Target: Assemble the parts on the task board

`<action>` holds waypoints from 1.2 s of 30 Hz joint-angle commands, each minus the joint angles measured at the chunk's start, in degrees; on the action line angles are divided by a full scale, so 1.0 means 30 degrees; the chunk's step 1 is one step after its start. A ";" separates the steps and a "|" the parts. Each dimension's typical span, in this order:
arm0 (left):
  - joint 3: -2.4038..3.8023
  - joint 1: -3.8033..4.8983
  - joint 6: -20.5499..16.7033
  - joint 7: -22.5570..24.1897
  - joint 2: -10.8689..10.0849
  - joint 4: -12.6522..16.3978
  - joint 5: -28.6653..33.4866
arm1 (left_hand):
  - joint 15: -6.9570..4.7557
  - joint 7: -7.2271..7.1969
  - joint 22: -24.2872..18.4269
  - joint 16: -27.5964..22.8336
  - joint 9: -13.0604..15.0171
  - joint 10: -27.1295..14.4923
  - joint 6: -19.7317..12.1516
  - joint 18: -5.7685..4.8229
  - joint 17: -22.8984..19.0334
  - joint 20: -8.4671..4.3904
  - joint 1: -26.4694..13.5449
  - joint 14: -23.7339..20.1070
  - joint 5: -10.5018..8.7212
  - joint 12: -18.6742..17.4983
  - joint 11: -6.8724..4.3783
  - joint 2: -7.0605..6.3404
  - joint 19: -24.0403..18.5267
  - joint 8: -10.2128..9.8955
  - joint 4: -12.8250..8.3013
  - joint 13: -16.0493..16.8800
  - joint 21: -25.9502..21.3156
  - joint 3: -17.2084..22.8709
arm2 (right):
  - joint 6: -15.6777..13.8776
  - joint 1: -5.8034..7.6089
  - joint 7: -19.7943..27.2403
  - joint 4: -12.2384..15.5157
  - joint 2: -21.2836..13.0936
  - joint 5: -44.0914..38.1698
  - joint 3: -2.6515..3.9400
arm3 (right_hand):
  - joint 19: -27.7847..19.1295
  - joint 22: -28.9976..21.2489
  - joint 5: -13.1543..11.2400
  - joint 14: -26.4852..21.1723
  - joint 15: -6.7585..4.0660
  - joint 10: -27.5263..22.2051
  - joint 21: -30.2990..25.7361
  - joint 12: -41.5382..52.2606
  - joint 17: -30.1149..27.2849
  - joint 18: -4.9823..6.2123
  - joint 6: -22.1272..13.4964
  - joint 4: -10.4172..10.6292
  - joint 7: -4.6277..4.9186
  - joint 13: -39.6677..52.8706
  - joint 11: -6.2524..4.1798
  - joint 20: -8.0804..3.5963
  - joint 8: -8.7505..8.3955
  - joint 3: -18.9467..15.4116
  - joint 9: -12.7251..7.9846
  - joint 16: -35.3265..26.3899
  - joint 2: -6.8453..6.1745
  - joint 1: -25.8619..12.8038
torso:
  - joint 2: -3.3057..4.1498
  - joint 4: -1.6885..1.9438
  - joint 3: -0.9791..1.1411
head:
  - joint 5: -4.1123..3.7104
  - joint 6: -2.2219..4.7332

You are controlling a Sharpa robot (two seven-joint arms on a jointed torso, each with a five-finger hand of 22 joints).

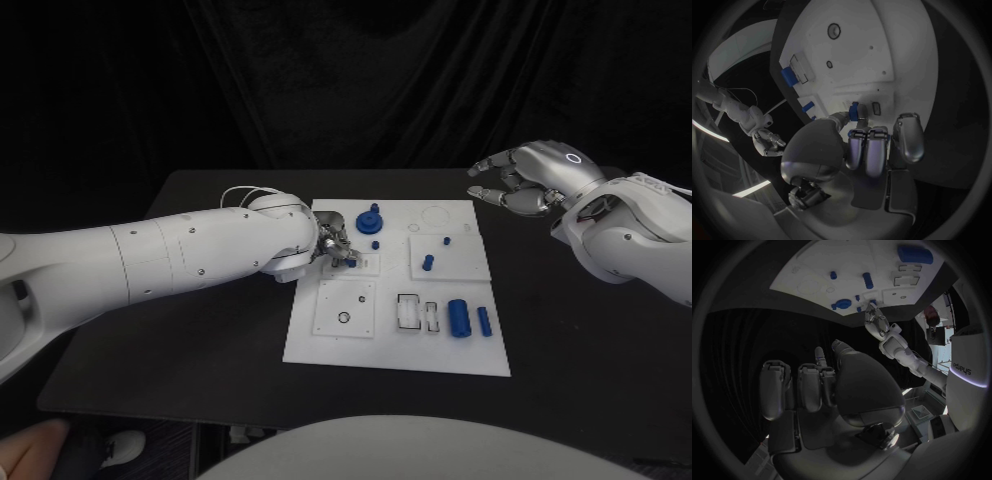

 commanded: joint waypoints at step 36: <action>0.0012 -0.0477 -0.0062 0.0417 0.0131 -0.0237 0.0027 | 0.0069 0.0177 0.0184 0.0049 0.0516 0.1985 0.0321 -0.0123 0.5029 0.0071 -0.1722 0.2019 -0.4278 -0.0085 0.0151 -0.0454 -0.0030 -0.1092 0.0887 0.5019 -0.0253 0.0311 | 0.0327 -0.0106 -0.0308 -0.0011 -0.0031 -0.0042 0.0014 | 0.1023 0.4247 0.0102 0.1382 0.0170 0.0781 -0.0145 -0.0243 0.1757 -0.0016 0.0186 -0.0032 -0.0002 0.3288 0.0144 0.0139 -0.0120 0.0124 -0.0050 0.0012 0.0175 -0.0007 | -0.0003 -0.0066 0.0013 | 0.0064 0.0000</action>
